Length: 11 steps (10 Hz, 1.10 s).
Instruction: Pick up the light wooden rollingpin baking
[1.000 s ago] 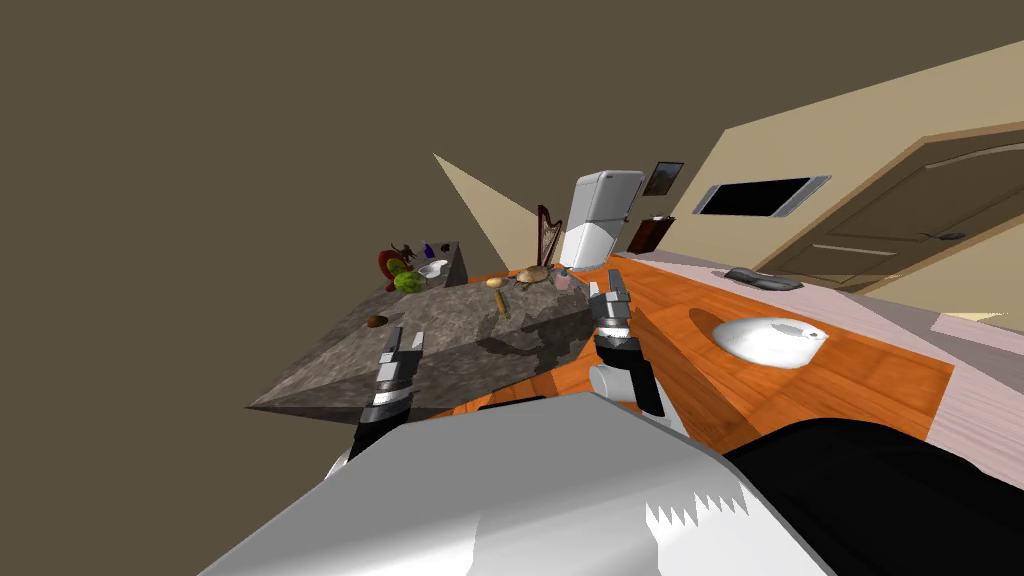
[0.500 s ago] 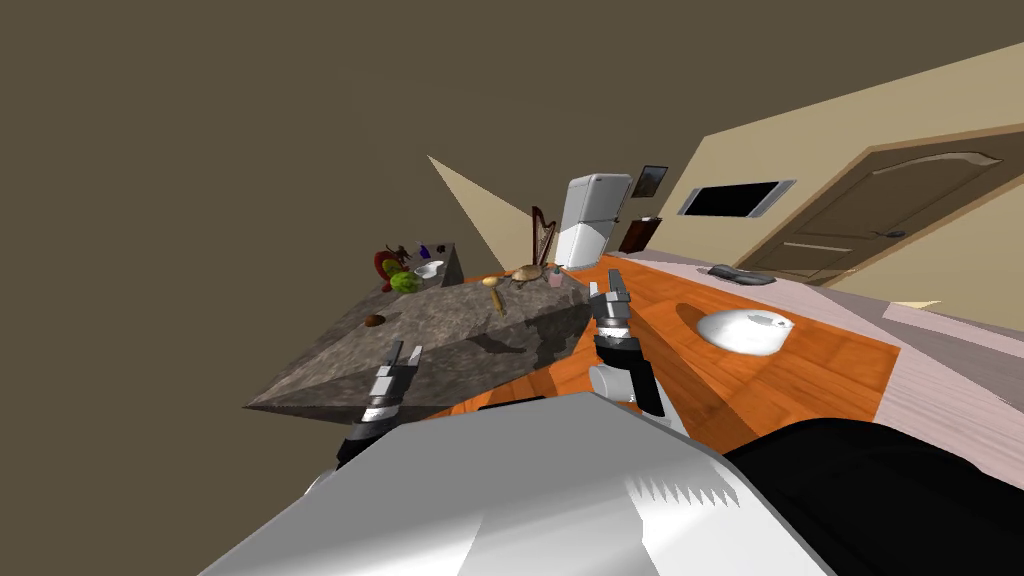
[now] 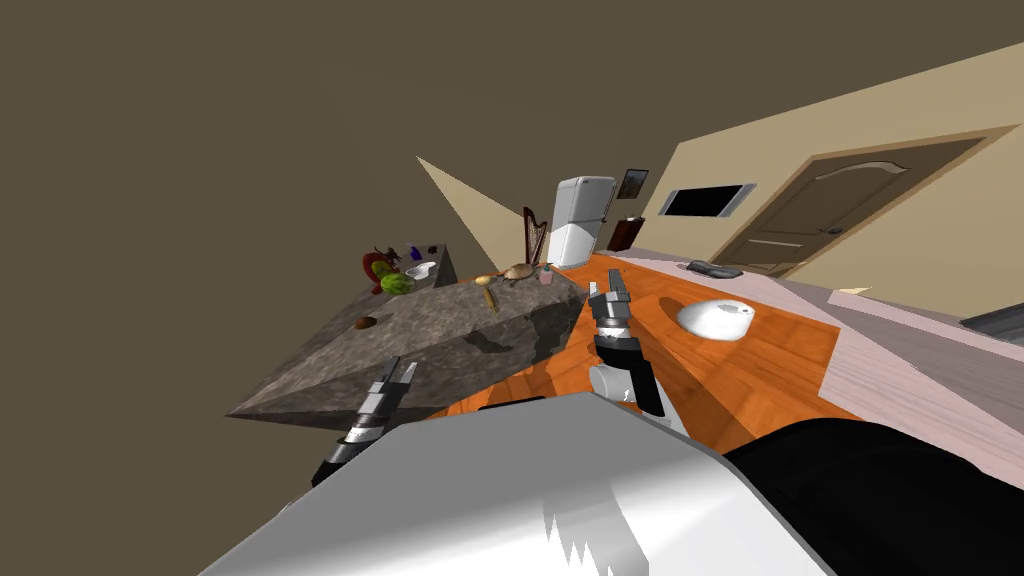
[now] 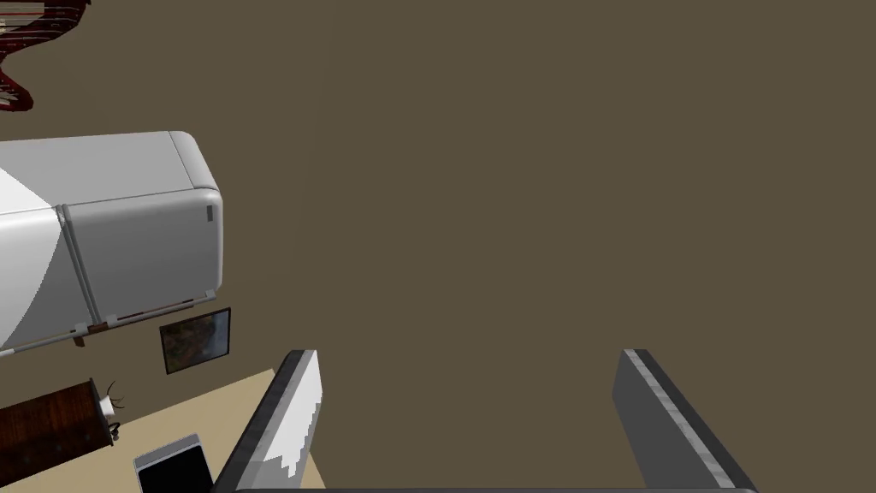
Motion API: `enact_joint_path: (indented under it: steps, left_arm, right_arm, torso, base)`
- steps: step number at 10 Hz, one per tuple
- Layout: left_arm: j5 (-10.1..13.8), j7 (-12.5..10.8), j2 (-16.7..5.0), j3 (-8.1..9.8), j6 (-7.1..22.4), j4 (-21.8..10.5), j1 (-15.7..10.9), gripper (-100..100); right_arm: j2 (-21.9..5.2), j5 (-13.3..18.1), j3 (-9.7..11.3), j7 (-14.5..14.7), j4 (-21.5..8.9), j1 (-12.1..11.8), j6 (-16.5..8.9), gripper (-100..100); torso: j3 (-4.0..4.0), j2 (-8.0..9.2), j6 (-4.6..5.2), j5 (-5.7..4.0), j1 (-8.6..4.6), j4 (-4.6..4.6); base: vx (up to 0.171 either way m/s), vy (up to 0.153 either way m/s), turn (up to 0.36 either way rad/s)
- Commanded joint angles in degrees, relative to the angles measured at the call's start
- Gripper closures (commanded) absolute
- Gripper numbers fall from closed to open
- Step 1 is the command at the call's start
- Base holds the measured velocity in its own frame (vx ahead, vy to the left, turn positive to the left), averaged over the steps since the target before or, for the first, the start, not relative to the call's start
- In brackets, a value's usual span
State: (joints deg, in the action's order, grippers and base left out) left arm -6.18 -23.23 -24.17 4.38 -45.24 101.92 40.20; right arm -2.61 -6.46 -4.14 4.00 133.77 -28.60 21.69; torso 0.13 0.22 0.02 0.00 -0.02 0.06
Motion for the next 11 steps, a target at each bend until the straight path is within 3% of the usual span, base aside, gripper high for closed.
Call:
enact_joint_path:
  steps: [1, 2, 4, 7, 8, 9, 10, 11]
  left_arm:
    - [-1.4, -2.9, -2.9, 1.05, -2.2, -2.9, 2.2, -100]
    - [-1.4, -3.7, -3.5, 1.05, -2.2, -3.0, 2.2, -100]
    - [-3.2, -7.4, -7.6, 2.27, -5.5, -7.6, 3.7, -100]
    - [-4.1, -10.7, -10.9, 2.81, -7.2, -11.7, 4.3, -100]
    - [-5.0, -12.9, -13.1, 3.3, -8.8, -13.3, 4.9, -100]
    - [-5.0, -13.0, -13.4, 3.3, -8.8, -14.7, 4.9, -100]
    - [-5.8, -15.2, -15.8, 3.75, -10.5, -16.3, 5.4, -100]
    - [-5.8, -15.2, -15.9, 3.75, -10.5, -17.6, 5.4, -100]
  right_arm:
    - [0.0, 0.0, 0.0, 0.0, 0.0, 0.0, 0.0, 0]
    - [0.0, 0.0, 0.0, 0.0, 0.0, 0.0, 0.0, 0]
    - [0.0, 0.0, 0.0, 0.0, 0.0, 0.0, 0.0, 0]
    - [0.0, 0.0, 0.0, 0.0, 0.0, 0.0, 0.0, 0]
    - [0.0, 0.0, 0.0, 0.0, 0.0, 0.0, 0.0, 0]
    - [0.0, 0.0, 0.0, 0.0, 0.0, 0.0, 0.0, 0]
    - [0.0, 0.0, 0.0, 0.0, 0.0, 0.0, 0.0, 0]
    - [0.0, 0.0, 0.0, 0.0, 0.0, 0.0, 0.0, 0]
  torso:
    - [0.0, 0.0, 0.0, 0.0, 0.0, 0.0]
    - [0.03, 0.05, -0.01, -0.02, -0.09, 0.01]
    - [-0.02, -0.04, 0.0, -0.03, -0.08, 0.0]
    - [-0.03, -0.06, 0.0, -0.03, -0.12, -0.01]
    - [-0.05, -0.1, -0.04, -0.02, -0.05, -0.01]
    - [-0.08, -0.14, 0.01, -0.02, -0.08, -0.02]
    - [-0.09, -0.17, -0.04, -0.01, -0.03, -0.03]
    - [-0.1, -0.18, 0.0, -0.02, -0.06, -0.03]
  base:
    - [-0.076, -0.052, -0.22]
    - [-0.054, -0.046, -0.073]
    - [-0.045, -0.051, -0.225]
    - [-0.036, -0.047, -0.11]
    - [-0.016, -0.05, -0.232]
    - [-0.01, -0.034, -0.094]
    - [-0.01, -0.045, -0.173]
    - [-0.004, -0.038, -0.111]
